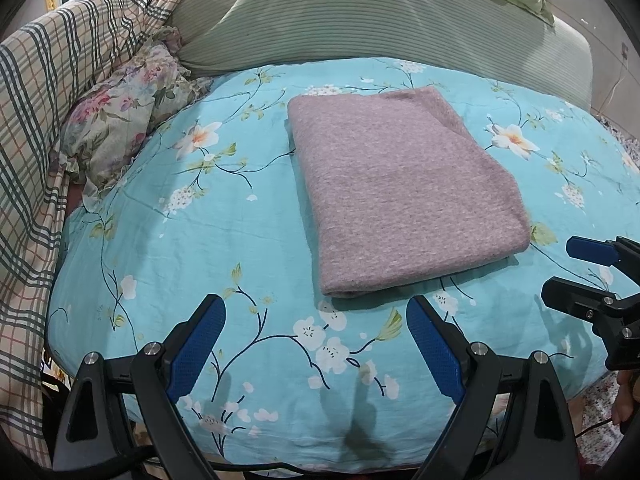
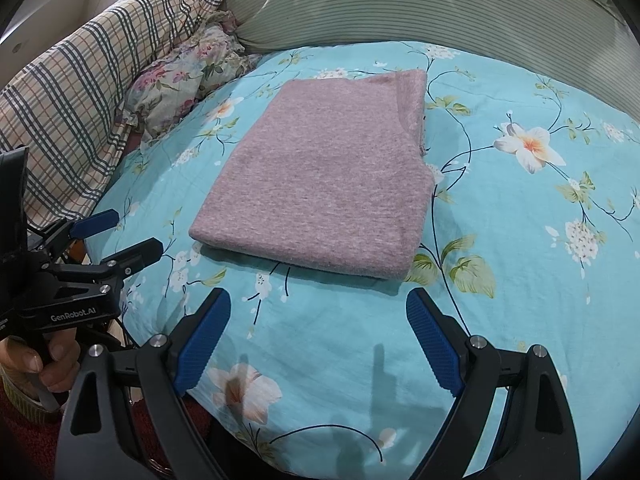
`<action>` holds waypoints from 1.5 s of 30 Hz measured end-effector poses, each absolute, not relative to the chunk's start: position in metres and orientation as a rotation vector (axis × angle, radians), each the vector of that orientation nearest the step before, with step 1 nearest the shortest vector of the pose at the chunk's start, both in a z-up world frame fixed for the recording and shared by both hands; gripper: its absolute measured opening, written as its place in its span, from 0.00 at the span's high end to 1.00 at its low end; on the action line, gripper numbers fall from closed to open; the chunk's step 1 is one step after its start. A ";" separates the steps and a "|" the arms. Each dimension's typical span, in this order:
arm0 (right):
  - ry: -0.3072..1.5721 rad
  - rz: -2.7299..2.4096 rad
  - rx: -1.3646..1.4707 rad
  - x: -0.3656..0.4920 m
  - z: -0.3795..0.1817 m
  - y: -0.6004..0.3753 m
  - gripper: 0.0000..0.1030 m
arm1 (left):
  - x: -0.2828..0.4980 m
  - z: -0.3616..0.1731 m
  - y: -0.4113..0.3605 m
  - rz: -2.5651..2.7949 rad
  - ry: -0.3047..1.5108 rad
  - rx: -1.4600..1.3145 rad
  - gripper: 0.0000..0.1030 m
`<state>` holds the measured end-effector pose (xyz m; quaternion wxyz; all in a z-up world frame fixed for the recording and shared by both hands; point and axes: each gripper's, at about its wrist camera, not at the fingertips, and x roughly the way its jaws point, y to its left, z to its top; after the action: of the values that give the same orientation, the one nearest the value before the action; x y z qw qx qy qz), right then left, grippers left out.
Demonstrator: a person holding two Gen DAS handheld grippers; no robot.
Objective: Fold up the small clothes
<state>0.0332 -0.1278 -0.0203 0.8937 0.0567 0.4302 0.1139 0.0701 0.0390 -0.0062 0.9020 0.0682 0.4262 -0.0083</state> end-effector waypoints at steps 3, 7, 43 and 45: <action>0.891 0.236 0.117 0.033 -0.020 -0.128 0.13 | 0.070 -0.006 0.039 -0.018 0.881 0.142 0.10; 0.889 0.237 0.116 0.034 -0.018 -0.127 0.13 | 0.071 -0.004 0.039 -0.020 0.879 0.144 0.10; 0.883 0.228 0.118 0.034 -0.015 -0.123 0.13 | 0.074 0.002 0.034 -0.018 0.866 0.151 0.10; 0.882 0.227 0.120 0.035 -0.015 -0.124 0.13 | 0.074 0.003 0.034 -0.018 0.864 0.152 0.10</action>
<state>0.0348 -0.1243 -0.0146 0.8963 0.0577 0.4259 0.1093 0.0740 0.0340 0.0027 0.9053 0.0736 0.4182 -0.0089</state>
